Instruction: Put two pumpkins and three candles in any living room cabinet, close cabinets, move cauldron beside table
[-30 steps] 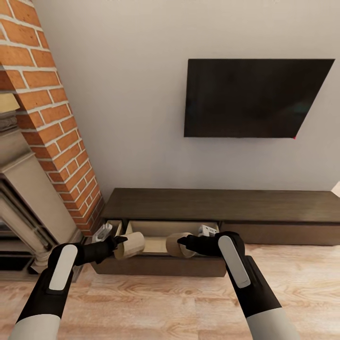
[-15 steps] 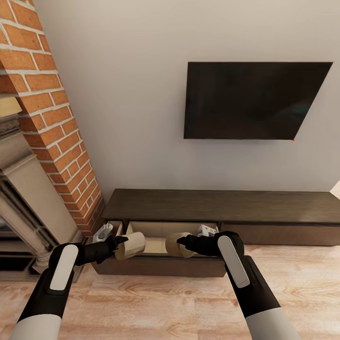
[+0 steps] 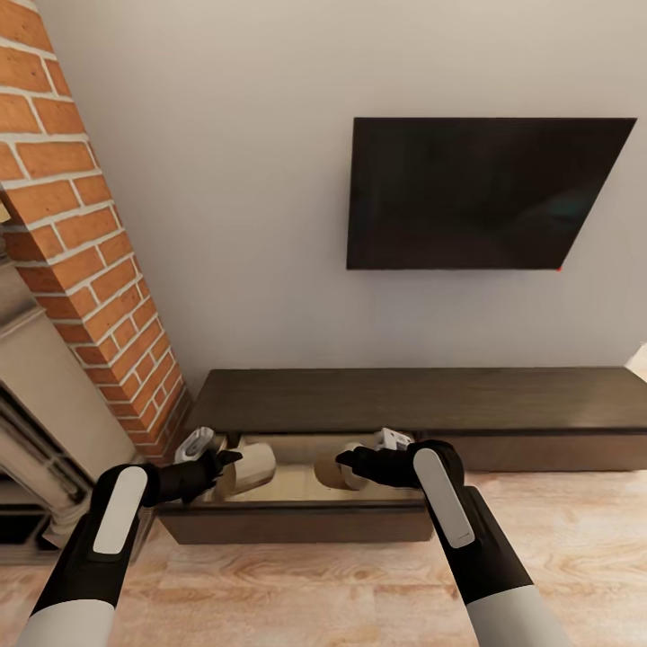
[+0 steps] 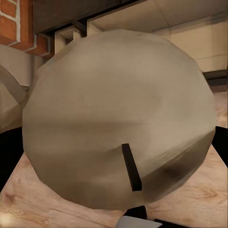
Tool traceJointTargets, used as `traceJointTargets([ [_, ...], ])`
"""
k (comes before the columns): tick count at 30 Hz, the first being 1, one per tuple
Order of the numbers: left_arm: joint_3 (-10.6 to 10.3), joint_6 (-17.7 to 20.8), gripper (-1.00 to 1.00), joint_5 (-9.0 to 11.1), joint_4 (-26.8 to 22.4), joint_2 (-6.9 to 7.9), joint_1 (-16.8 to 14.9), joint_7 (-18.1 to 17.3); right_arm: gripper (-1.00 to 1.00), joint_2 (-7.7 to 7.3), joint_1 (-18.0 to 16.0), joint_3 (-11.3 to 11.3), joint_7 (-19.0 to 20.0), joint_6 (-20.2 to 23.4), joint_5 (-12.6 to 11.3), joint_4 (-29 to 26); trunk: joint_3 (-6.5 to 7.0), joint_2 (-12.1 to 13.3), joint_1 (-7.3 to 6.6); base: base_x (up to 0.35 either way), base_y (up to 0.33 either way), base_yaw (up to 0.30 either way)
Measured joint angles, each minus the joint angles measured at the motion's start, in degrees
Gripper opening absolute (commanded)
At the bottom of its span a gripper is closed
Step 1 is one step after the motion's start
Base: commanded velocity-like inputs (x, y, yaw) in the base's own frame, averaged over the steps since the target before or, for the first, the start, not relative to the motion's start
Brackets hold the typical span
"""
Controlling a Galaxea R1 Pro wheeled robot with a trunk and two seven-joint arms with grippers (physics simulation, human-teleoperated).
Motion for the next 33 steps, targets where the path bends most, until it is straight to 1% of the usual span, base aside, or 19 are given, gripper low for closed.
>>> traceJointTargets([
  [14, 0.1, 0.0, -1.0, -0.1, 0.0, 0.04, 0.0, 0.0, -1.0, 0.0, 0.0, 0.0, 0.0, 0.0, 0.2, 0.0, 0.0, 0.0, 0.0, 0.275, 0.005, -0.001],
  [18, 0.1, 0.0, -1.0, -0.1, 0.1, 0.04, 0.0, 0.0, -1.0, 0.0, 0.0, 0.0, 0.0, 0.0, 0.2, 0.0, 0.0, 0.0, 0.0, 0.198, 0.094, 0.011],
  [24, 0.0, 0.0, -1.0, -0.2, 0.1, -0.01, 0.0, 0.0, -1.0, 0.0, 0.0, 0.1, 0.0, -0.1, 0.1, 0.0, 0.0, 0.0, 0.0, 0.177, 0.103, 0.153],
  [28, 0.0, 0.0, -1.0, 0.2, 0.1, -0.04, 0.0, 0.0, -1.0, 0.0, 0.0, 0.0, 0.0, -0.1, 0.2, 0.0, 0.0, 0.0, 0.0, 0.174, 0.023, 0.029],
  [33, 0.0, 0.0, -1.0, 0.2, 0.1, -0.04, 0.0, 0.0, -1.0, 0.0, 0.0, 0.0, 0.0, -0.1, 0.2, 0.0, 0.0, 0.0, 0.0, 0.199, 0.003, 0.004],
])
